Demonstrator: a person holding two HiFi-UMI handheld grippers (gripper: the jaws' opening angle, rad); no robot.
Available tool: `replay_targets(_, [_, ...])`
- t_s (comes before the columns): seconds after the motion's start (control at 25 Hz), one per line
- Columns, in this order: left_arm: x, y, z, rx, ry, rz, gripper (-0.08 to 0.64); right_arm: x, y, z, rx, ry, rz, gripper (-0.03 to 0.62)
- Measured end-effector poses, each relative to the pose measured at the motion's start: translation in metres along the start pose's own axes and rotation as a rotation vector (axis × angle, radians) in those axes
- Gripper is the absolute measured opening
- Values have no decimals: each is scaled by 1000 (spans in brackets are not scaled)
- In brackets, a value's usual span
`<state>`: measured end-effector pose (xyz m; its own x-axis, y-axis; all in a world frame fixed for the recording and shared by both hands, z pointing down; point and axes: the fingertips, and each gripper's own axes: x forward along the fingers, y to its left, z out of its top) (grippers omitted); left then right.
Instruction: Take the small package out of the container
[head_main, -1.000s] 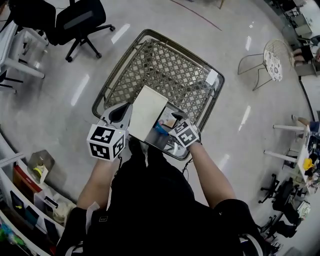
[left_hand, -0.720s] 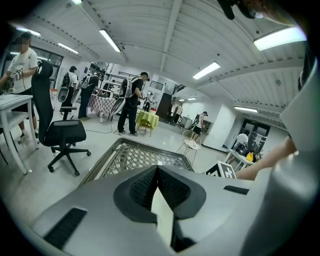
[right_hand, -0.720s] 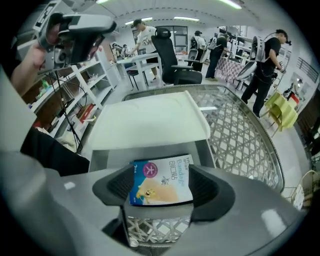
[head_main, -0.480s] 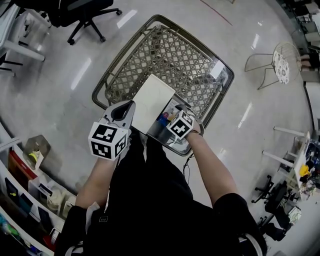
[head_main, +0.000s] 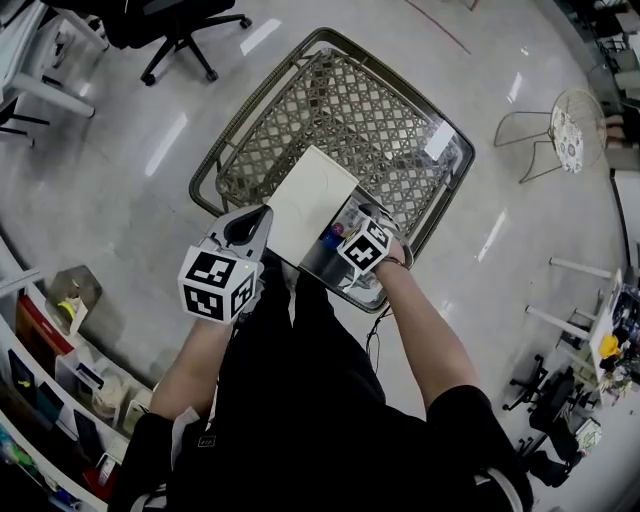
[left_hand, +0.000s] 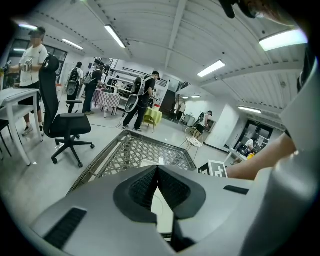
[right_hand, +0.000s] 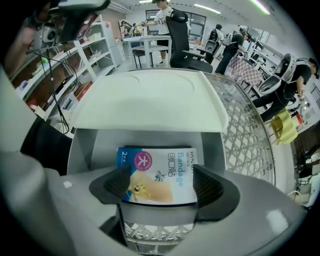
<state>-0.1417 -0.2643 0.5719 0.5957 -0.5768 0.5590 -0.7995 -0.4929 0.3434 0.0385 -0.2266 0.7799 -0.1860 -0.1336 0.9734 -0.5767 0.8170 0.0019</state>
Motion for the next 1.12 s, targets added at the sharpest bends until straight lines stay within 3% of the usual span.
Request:
replay_targets(0.2, [-2,-1,-8,-6,13,-13,6,0,13,4,26,24,94,394])
replay_targets(0.52, [-3,-2,-10,-3,13,-34,6,-1,29,8,-15,21,98,398])
replay_targets(0.76, [-8,4,-19,2,30,-21,6,4,10,12,-59,48,75,500])
replay_targets(0.96, [-18,7,-23,-5,37,-4,6,10,22,4,-43,99,179,495])
replay_targets(1.12, [-21,10,-17,-14,30,-8,6,7,40,2,-47,107,212,465])
